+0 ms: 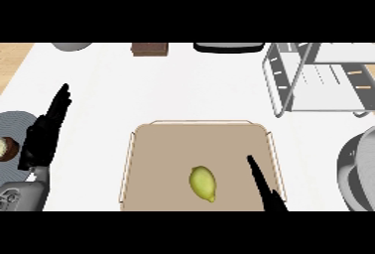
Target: Pick the lemon from the tray and place it in the tiered basket
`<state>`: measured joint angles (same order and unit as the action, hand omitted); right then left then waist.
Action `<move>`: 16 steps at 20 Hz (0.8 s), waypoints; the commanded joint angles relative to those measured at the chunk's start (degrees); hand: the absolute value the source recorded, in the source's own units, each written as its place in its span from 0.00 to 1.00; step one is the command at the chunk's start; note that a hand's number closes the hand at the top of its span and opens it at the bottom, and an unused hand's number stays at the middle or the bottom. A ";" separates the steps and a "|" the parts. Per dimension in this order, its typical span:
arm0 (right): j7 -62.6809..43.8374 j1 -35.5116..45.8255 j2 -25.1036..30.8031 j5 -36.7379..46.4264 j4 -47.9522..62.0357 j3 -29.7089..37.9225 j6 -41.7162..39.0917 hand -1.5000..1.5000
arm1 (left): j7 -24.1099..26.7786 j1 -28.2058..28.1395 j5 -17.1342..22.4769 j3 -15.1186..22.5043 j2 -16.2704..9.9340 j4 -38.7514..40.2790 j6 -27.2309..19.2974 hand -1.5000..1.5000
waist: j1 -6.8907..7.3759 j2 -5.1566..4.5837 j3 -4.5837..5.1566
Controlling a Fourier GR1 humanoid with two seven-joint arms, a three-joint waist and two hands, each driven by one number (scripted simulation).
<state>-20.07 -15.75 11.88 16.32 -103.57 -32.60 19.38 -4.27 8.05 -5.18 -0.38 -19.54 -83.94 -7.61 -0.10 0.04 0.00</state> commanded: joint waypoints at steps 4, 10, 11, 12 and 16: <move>-3.61 1.60 -3.72 4.09 2.28 -2.80 0.13 0.00 | 5.62 0.44 -1.68 -3.03 1.48 5.66 1.37 0.50 | -0.06 -0.06 0.01; -3.24 2.31 -5.77 3.25 5.68 -1.52 -0.30 0.00 | 0.23 -0.71 -2.23 -4.03 1.76 -0.62 4.19 0.50 | 0.06 -0.01 -0.01; -4.20 0.00 -4.27 3.19 1.70 -2.73 -1.08 0.00 | 1.45 0.92 -3.01 -4.43 1.89 1.62 4.05 0.50 | -0.05 -0.01 0.00; -6.79 4.34 -6.01 3.53 3.67 -0.47 -1.49 0.00 | 0.82 -3.71 -2.92 -3.32 3.50 -3.20 3.47 0.50 | 0.16 0.00 0.00; -1.18 2.45 -5.96 1.86 6.37 0.02 -1.17 0.00 | 4.24 1.44 -4.67 -3.98 5.37 4.96 2.59 0.50 | -0.10 -0.04 0.00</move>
<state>-21.61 -12.67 6.12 18.37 -96.99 -32.70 18.50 -3.56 8.00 -9.24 -3.34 -15.73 -84.06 -5.09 -0.07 0.08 0.02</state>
